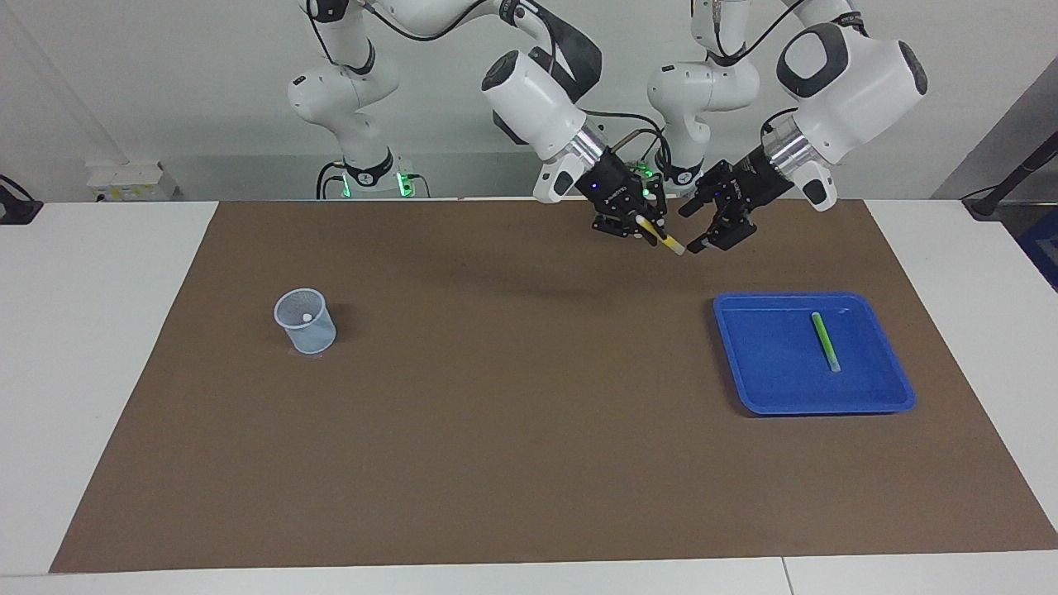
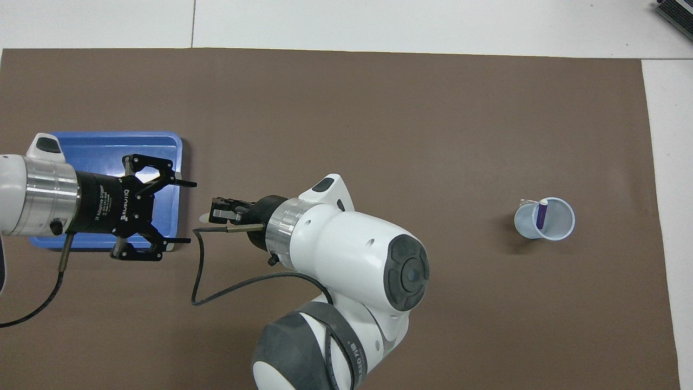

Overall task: Transfer and insert pens with both arms
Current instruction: 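Open the left gripper while the right gripper carries the pen away, then lower the yellow pen into the cup while the left gripper reaches the green pen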

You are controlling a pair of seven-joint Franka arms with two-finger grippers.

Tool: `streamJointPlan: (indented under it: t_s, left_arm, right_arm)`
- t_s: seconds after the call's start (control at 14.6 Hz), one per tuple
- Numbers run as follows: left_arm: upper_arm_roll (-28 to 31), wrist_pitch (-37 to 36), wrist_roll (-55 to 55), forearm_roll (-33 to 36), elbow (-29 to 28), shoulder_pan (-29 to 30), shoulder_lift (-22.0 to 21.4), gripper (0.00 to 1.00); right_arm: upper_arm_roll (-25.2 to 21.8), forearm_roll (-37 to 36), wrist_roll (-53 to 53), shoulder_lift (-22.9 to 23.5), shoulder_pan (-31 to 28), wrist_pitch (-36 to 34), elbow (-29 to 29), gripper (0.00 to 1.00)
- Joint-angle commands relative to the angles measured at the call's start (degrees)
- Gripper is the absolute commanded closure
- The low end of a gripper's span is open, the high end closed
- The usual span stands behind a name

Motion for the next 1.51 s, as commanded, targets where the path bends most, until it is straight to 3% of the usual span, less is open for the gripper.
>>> streamJointPlan:
  t_s: [0.0, 0.62, 0.82, 1.03, 1.23, 1.44]
  left_arm:
    - [0.9, -1.1, 10.0, 0.5, -2.4, -0.1, -2.1, 0.00]
    - [1.1, -7.0, 52.6, 17.6, -2.4, 6.8, -2.5, 0.00]
    - [1.1, -5.7, 66.0, 23.2, -2.4, 9.7, -2.5, 0.00]
    - [1.0, -2.9, 76.7, 26.5, -2.4, 12.6, -1.6, 0.00]
    - [1.0, 1.8, 83.5, 29.4, -3.7, 14.2, 0.0, 0.00]
    - [1.1, 6.6, 91.1, 29.8, -3.9, 16.8, 3.7, 0.00]
  right_arm:
    - [0.3, -0.6, -7.2, -2.2, -3.8, -6.0, -1.3, 1.00]
    - [0.2, -9.4, -22.3, -9.7, -19.6, -32.6, -1.7, 1.00]
    - [0.4, -20.0, -25.5, -11.7, -24.8, -39.8, -1.5, 1.00]
    - [0.3, -27.4, -35.5, -12.4, -30.1, -44.7, -1.6, 1.00]
    - [0.4, -33.9, -48.9, -12.6, -36.4, -44.6, -2.9, 1.00]
    - [0.3, -34.8, -59.2, -14.5, -40.8, -44.1, -6.9, 1.00]
